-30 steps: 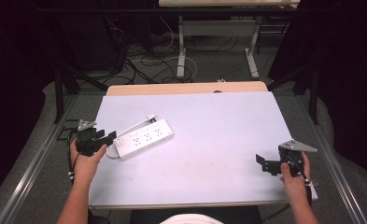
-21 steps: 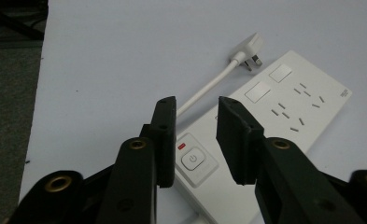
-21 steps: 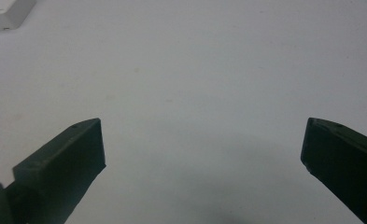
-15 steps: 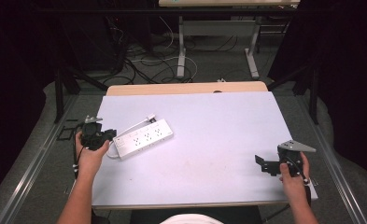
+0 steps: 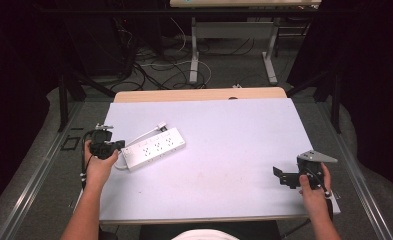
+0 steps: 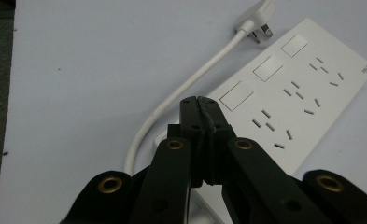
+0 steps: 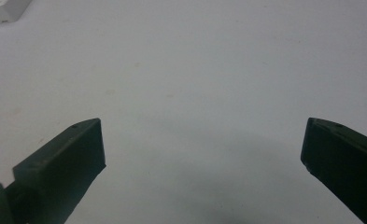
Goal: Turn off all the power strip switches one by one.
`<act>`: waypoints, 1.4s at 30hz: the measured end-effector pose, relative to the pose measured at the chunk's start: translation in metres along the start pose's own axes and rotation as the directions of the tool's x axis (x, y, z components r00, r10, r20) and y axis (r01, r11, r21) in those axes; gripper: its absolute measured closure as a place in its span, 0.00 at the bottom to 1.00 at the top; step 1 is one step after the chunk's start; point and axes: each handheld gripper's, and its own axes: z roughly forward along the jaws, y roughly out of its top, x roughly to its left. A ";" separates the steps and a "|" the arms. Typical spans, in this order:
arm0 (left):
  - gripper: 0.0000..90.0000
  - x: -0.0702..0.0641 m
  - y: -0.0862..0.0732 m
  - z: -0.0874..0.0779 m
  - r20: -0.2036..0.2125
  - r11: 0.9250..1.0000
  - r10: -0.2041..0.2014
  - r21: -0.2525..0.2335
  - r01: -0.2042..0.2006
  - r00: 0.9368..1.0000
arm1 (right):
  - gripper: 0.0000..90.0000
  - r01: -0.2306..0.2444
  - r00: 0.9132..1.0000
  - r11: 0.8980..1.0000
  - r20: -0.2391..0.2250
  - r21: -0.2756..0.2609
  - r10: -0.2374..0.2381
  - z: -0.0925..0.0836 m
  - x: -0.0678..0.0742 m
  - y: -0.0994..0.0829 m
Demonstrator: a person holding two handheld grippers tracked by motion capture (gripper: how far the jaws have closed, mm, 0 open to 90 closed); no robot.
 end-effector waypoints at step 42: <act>1.00 -0.002 -0.008 0.025 -0.005 0.996 -0.005 0.094 0.006 1.000 | 0.00 0.009 1.000 0.999 -0.016 0.031 -0.009 0.002 0.000 -0.002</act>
